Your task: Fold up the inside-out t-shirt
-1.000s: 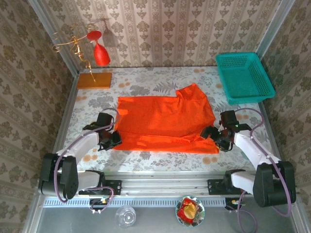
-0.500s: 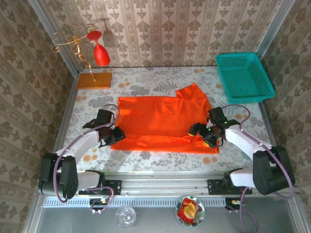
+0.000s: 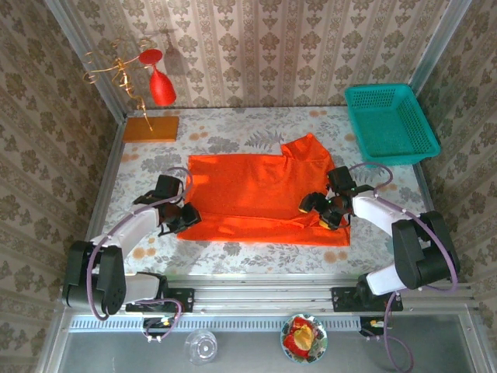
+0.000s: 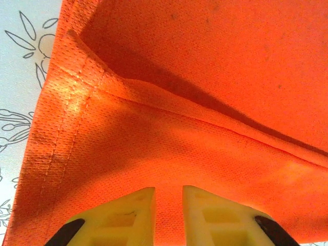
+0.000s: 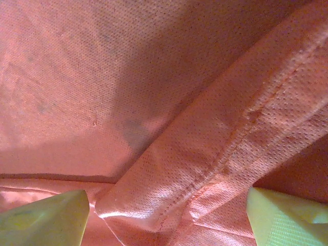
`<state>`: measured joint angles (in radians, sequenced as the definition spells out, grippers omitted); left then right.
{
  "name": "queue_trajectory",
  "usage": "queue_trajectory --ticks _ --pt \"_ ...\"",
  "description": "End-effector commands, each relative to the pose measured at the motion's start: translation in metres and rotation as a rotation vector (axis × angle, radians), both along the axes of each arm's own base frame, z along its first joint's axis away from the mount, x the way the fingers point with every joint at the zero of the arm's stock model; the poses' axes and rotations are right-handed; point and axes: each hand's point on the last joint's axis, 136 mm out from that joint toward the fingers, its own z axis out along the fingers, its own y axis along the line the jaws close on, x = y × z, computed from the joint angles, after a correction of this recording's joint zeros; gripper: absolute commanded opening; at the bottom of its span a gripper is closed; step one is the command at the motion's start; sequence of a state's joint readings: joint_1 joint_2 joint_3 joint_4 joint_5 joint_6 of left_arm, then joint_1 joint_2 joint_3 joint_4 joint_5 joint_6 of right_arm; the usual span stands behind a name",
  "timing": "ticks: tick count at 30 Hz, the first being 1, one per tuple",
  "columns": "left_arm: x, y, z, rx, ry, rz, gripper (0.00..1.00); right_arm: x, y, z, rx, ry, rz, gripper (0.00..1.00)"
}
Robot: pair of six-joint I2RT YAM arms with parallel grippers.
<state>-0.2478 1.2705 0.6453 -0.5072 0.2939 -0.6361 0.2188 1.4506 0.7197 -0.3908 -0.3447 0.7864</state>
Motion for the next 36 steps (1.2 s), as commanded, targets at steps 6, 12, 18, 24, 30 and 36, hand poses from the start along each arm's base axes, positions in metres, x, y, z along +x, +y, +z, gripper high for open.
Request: queue_trajectory --ticks 6,12,18,24,30,36 --pt "0.005 -0.005 0.003 -0.019 -0.002 -0.007 0.22 0.021 0.007 0.004 0.039 -0.052 -0.025 0.75" --pt "0.007 -0.005 0.005 -0.016 -0.007 -0.009 0.22 0.045 0.021 0.032 0.122 -0.129 -0.028 0.69" --pt "0.008 -0.005 0.005 -0.016 -0.006 -0.01 0.22 0.082 0.054 0.075 0.343 -0.255 0.025 0.67" --pt "0.006 -0.006 0.002 -0.019 0.003 -0.018 0.22 0.06 0.033 0.073 0.189 -0.183 0.035 0.66" --pt "0.007 -0.007 0.001 -0.025 0.003 -0.02 0.22 0.013 -0.007 0.053 -0.041 -0.092 0.019 0.71" --pt "0.008 -0.008 0.0 -0.031 0.008 -0.025 0.23 -0.002 0.006 0.03 0.03 -0.046 0.03 0.79"
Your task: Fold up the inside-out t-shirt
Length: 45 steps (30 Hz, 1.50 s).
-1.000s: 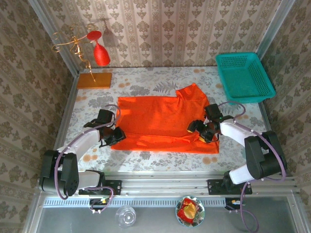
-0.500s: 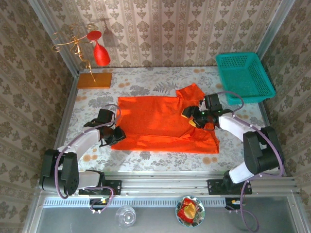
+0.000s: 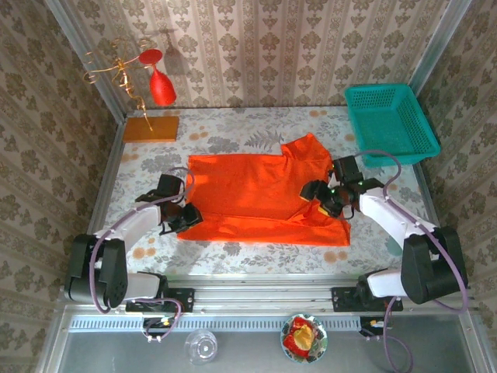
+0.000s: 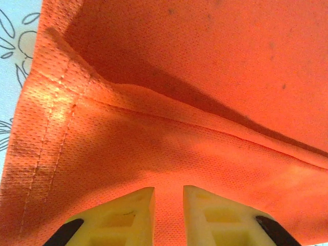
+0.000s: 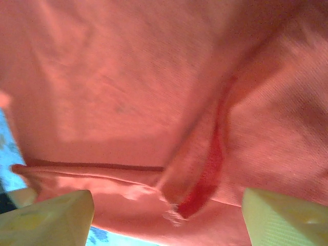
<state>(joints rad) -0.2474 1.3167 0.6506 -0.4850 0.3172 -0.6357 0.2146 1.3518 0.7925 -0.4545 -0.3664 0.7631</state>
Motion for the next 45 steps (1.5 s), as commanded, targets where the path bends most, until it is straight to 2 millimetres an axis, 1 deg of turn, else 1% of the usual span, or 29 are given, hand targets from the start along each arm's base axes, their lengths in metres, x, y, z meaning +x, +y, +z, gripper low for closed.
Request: queue_trajectory --ticks 1,3,5,8,10,13,15,19,25,28,30,34,37,39,40,43,45 --pt "0.006 -0.004 0.007 -0.016 -0.016 -0.017 0.23 -0.015 0.007 -0.018 0.017 0.066 0.01 0.8" --pt "0.006 -0.004 0.008 -0.013 -0.016 -0.018 0.23 -0.011 0.019 -0.02 0.061 0.071 0.026 0.8" --pt "0.006 -0.004 0.008 -0.013 -0.014 -0.017 0.23 -0.003 0.03 -0.02 0.111 0.067 0.029 0.81" --pt "0.006 -0.004 0.01 -0.012 -0.017 -0.017 0.23 0.017 0.048 -0.015 0.215 0.033 0.019 0.81" --pt "0.006 -0.003 0.012 -0.006 -0.018 -0.016 0.23 0.034 0.06 -0.008 0.271 0.0 0.026 0.8" --pt "0.004 -0.001 0.014 0.0 -0.026 -0.013 0.23 0.054 0.068 -0.001 0.294 -0.034 0.043 0.79" --pt "0.003 0.001 0.015 0.003 -0.03 -0.011 0.23 0.058 0.07 0.001 0.296 -0.039 0.05 0.78" --pt "0.0 0.002 0.014 0.004 -0.031 -0.005 0.23 0.049 0.064 0.002 0.261 -0.031 0.055 0.78" --pt "-0.003 0.002 0.01 -0.001 -0.016 -0.01 0.23 0.018 0.051 -0.003 0.209 0.004 0.047 0.78" --pt "-0.004 0.002 0.007 0.002 -0.011 -0.013 0.23 0.008 0.055 -0.004 0.222 0.012 0.06 0.78" --pt "-0.004 0.002 0.006 0.003 -0.008 -0.016 0.23 0.004 0.064 -0.003 0.245 0.015 0.086 0.78" --pt "-0.001 0.001 0.007 0.0 -0.01 -0.017 0.23 0.007 0.079 -0.002 0.271 0.012 0.122 0.78" --pt "0.0 0.001 0.008 -0.001 -0.013 -0.016 0.23 0.018 0.083 -0.004 0.263 -0.007 0.127 0.78" --pt "0.0 0.001 0.008 0.001 -0.013 -0.016 0.23 0.025 0.082 -0.011 0.234 -0.019 0.129 0.78" --pt "0.0 0.001 0.008 0.002 -0.013 -0.015 0.23 0.028 0.081 -0.02 0.218 -0.012 0.13 0.78" --pt "-0.001 0.002 0.006 0.004 -0.008 -0.012 0.23 0.03 0.086 -0.042 0.23 0.025 0.143 0.76" --pt "-0.001 0.002 0.006 0.003 -0.007 -0.011 0.23 0.029 0.09 -0.05 0.26 0.048 0.139 0.76"
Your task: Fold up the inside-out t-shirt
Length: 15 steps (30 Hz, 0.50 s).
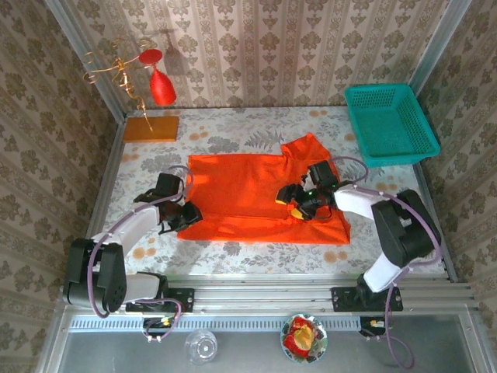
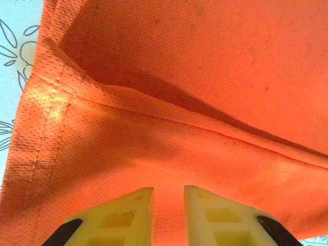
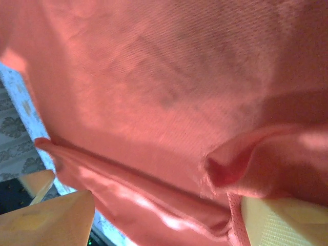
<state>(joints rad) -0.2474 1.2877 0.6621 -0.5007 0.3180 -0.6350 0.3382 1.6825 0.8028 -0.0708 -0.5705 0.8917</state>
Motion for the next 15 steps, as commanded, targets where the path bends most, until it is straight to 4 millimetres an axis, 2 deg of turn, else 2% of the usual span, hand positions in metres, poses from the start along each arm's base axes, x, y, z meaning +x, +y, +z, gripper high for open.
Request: queue_trajectory --ticks 1,6,10,12,15 --pt "-0.004 0.003 -0.003 0.009 0.017 -0.01 0.23 0.004 0.008 -0.005 0.041 -0.006 0.011 0.75" --pt "-0.005 0.004 -0.001 0.014 0.009 -0.008 0.23 0.007 0.003 0.024 0.017 -0.072 0.008 0.76" --pt "-0.005 0.005 0.0 0.015 0.009 -0.009 0.23 0.014 0.007 0.045 0.042 -0.121 0.025 0.77" --pt "-0.005 0.005 0.0 0.017 0.01 -0.01 0.23 0.017 0.009 0.043 0.047 -0.125 0.031 0.77" --pt "-0.004 0.005 -0.002 0.018 0.014 -0.01 0.23 0.022 0.011 0.028 0.052 -0.107 0.03 0.77"
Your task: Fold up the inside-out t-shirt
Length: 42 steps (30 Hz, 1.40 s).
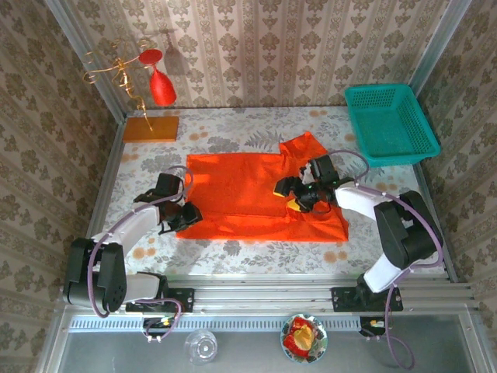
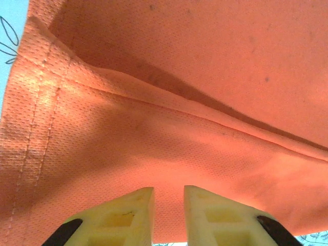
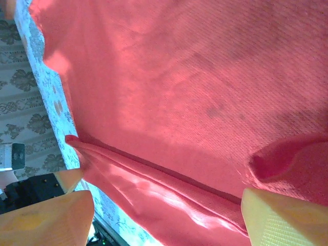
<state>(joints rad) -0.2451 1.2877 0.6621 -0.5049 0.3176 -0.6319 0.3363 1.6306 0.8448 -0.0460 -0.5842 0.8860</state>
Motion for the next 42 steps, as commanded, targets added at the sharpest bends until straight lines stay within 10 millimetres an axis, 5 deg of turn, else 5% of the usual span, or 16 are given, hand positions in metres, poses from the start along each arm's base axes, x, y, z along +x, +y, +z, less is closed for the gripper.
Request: queue_trajectory --ticks 1,7,12,18,23,35,38,42 --pt "-0.004 0.004 -0.002 0.017 0.012 -0.01 0.23 0.005 0.004 -0.013 0.011 0.007 0.018 0.77" --pt "-0.006 0.005 -0.004 0.018 0.018 -0.01 0.23 0.007 0.009 -0.039 0.036 0.06 0.018 0.75" --pt "-0.007 0.006 -0.006 0.026 0.018 -0.019 0.24 0.015 0.001 -0.002 0.022 -0.018 0.009 0.76" --pt "-0.008 0.012 -0.016 0.057 0.033 -0.036 0.23 0.018 -0.047 0.024 -0.047 -0.067 -0.071 0.77" --pt "-0.01 0.014 -0.025 0.07 0.06 -0.042 0.23 0.026 -0.087 0.015 -0.091 -0.058 -0.137 0.78" --pt "-0.026 0.024 -0.049 0.092 0.131 -0.028 0.22 0.058 -0.126 -0.046 -0.039 0.024 -0.236 0.74" --pt "-0.028 0.024 -0.049 0.089 0.138 -0.026 0.22 0.057 -0.133 -0.039 -0.05 0.014 -0.251 0.73" --pt "-0.027 0.024 -0.049 0.09 0.133 -0.022 0.22 0.049 -0.132 -0.006 -0.06 -0.035 -0.23 0.75"
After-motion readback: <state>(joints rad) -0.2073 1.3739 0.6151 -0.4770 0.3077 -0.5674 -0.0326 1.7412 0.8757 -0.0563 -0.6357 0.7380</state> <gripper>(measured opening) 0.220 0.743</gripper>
